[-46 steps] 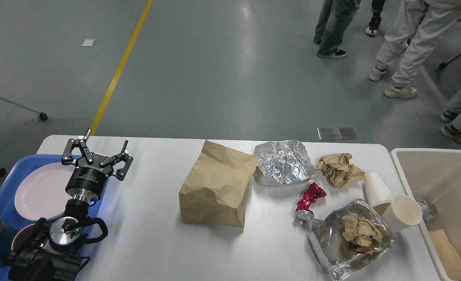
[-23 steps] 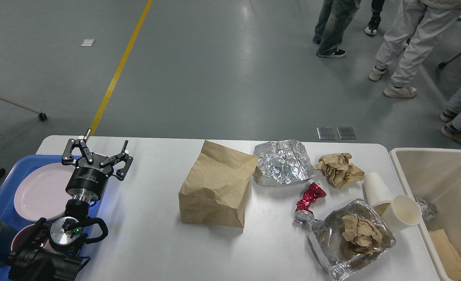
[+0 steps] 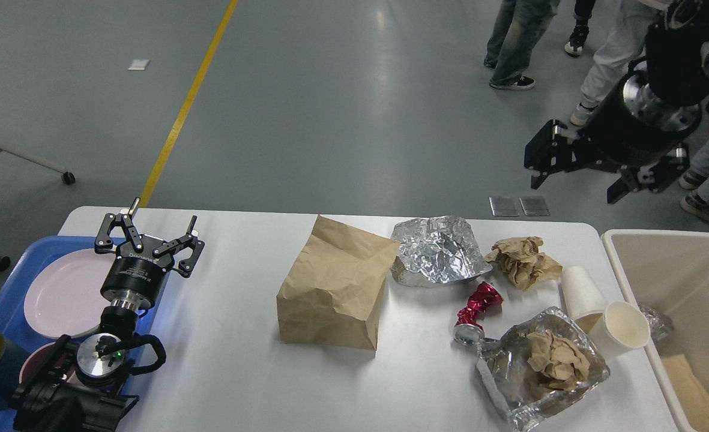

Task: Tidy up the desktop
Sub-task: 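Reach the right gripper to the remaining brown paper bag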

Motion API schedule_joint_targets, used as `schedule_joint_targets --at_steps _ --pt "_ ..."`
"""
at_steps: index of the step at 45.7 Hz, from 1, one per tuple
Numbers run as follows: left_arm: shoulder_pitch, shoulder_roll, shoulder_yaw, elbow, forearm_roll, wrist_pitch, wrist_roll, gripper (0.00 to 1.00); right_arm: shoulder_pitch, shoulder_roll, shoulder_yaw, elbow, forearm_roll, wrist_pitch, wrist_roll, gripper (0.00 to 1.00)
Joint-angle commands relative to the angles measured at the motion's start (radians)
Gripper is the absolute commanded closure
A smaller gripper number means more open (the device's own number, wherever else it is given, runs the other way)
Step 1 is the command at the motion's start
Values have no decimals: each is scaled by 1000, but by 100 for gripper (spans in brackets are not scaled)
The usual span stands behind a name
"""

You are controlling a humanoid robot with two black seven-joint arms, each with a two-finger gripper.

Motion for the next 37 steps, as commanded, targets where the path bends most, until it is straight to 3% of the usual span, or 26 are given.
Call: schedule_joint_targets --at_steps 1,21,29,37 --pt "0 0 -2 0 0 0 0 3 51 46 13 119 76 -53 2 5" --pt "0 0 -2 0 0 0 0 3 10 49 42 110 116 -138 4 5" --pt "0 0 0 0 0 0 0 3 -87 57 151 79 187 -271 2 5" --pt "0 -2 -2 0 0 0 0 3 -335 137 329 -18 187 -417 -3 4"
